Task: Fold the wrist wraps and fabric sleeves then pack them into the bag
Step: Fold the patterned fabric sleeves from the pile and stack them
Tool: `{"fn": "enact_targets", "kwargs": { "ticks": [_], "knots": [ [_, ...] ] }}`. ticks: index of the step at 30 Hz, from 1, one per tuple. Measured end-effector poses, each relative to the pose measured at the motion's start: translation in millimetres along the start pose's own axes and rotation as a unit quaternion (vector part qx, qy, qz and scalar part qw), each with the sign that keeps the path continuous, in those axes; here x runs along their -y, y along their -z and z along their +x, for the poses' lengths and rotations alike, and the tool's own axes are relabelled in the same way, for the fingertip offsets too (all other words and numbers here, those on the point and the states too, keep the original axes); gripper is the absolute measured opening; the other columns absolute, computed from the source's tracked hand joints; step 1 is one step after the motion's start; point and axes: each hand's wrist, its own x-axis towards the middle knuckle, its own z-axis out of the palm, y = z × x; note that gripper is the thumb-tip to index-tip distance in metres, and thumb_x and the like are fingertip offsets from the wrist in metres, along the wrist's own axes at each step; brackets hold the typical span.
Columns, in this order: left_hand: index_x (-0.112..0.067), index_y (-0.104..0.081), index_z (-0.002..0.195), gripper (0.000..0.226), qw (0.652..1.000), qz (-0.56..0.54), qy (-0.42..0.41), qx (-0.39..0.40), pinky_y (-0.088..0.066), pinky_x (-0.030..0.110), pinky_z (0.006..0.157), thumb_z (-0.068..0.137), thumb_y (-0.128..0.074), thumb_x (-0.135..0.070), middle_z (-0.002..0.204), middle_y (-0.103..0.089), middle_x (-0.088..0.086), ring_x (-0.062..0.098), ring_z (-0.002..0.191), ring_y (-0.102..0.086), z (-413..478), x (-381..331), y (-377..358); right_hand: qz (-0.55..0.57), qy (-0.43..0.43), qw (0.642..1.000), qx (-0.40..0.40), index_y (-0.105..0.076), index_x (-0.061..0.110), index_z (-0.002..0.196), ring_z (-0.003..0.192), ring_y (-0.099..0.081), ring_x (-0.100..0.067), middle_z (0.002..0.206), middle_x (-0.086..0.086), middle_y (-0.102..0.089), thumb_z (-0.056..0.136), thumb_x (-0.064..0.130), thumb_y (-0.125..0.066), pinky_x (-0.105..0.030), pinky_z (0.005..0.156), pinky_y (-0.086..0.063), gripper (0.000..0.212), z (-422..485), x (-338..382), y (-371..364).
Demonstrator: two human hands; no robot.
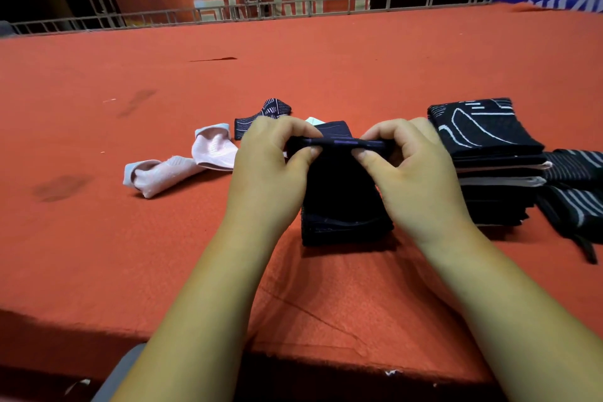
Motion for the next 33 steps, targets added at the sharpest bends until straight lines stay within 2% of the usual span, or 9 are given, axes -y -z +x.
{"fn": "enact_targets", "kwargs": {
  "ticks": [3,7,11,17,20,23,27,30,33],
  "knots": [
    [-0.026,-0.066,0.108,0.012,0.999,0.037,-0.023,0.019,-0.041,0.026,0.1,0.098,-0.072,-0.023,0.117,-0.056,-0.003,0.014,0.115,-0.052,0.7,0.5,2.2,-0.028,0.02,0.999,-0.006,-0.067,0.032,0.104,0.113,-0.053,-0.011,0.115,0.007,-0.051,0.096,0.026,-0.076,-0.022,0.104,-0.04,0.013,0.9,0.9,2.3],
    [-0.02,-0.059,0.103,0.015,0.991,-0.08,0.076,0.079,-0.045,0.028,0.074,0.105,-0.066,-0.033,0.088,-0.065,-0.016,0.003,0.08,-0.058,1.7,3.2,3.0,0.085,-0.072,0.992,0.067,-0.064,0.03,0.105,0.092,-0.064,-0.001,0.098,0.019,-0.068,0.104,0.028,-0.067,-0.029,0.091,-0.052,0.004,5.5,2.5,5.9],
    [-0.027,-0.067,0.105,0.024,0.978,-0.135,0.152,0.046,-0.059,0.048,0.091,0.095,-0.07,-0.047,0.099,-0.079,-0.008,0.015,0.097,-0.075,2.2,8.3,-10.1,0.144,-0.157,0.976,0.047,-0.068,0.031,0.11,0.097,-0.075,-0.009,0.102,0.009,-0.079,0.103,0.038,-0.068,-0.044,0.095,-0.059,0.01,5.6,0.7,-0.4],
    [-0.011,-0.075,0.106,0.023,0.953,-0.189,0.235,0.017,-0.059,0.038,0.079,0.103,-0.071,-0.034,0.099,-0.081,0.006,0.019,0.09,-0.077,3.0,14.6,-15.1,0.183,-0.292,0.922,0.174,-0.055,0.026,0.129,0.067,-0.077,-0.018,0.104,0.002,-0.078,0.096,0.038,-0.078,-0.036,0.051,-0.057,0.042,4.8,0.2,6.1],
    [-0.003,-0.078,0.11,0.019,0.911,-0.305,0.267,0.074,-0.061,0.038,0.084,0.102,-0.071,-0.019,0.104,-0.082,0.015,0.027,0.095,-0.079,1.8,13.0,-13.0,0.16,-0.271,0.934,0.167,-0.052,0.021,0.136,0.057,-0.07,-0.022,0.107,-0.004,-0.077,0.1,0.023,-0.076,-0.032,0.047,-0.051,0.044,2.0,-6.3,2.1],
    [0.0,-0.069,0.122,0.03,0.881,-0.374,0.281,0.07,-0.06,0.036,0.083,0.093,-0.076,-0.001,0.105,-0.083,0.01,0.026,0.097,-0.079,1.8,9.9,-12.1,0.144,-0.239,0.956,0.095,-0.051,0.028,0.137,0.058,-0.072,-0.025,0.108,0.004,-0.077,0.101,0.022,-0.073,-0.034,0.051,-0.052,0.043,4.5,-14.2,1.1],
    [-0.018,-0.065,0.129,0.052,0.945,-0.231,0.226,0.051,-0.062,0.027,0.085,0.084,-0.086,-0.002,0.122,-0.073,-0.004,0.004,0.105,-0.075,-0.4,16.1,-13.7,0.059,-0.194,0.977,0.064,-0.042,0.029,0.154,0.055,-0.071,-0.016,0.114,0.011,-0.07,0.103,0.024,-0.07,-0.03,0.057,-0.055,0.058,5.9,-23.7,-0.6],
    [-0.023,-0.067,0.127,0.054,0.963,-0.169,0.2,0.064,-0.062,0.036,0.096,0.082,-0.086,-0.002,0.128,-0.071,-0.009,0.009,0.106,-0.075,-2.4,20.4,-17.8,-0.024,-0.135,0.989,0.061,-0.046,0.032,0.155,0.106,-0.071,-0.014,0.132,0.005,-0.068,0.101,0.023,-0.07,-0.031,0.093,-0.055,0.06,1.5,-29.0,-1.5],
    [-0.021,-0.067,0.128,0.054,0.969,-0.13,0.197,0.068,-0.061,0.03,0.085,0.081,-0.086,-0.001,0.126,-0.071,-0.011,0.005,0.099,-0.076,-1.7,20.9,-20.1,-0.096,-0.09,0.987,0.094,-0.057,0.034,0.147,0.115,-0.059,-0.008,0.134,0.004,-0.066,0.1,0.022,-0.069,-0.02,0.098,-0.039,0.049,1.0,-32.0,-1.2]
  ]
}}
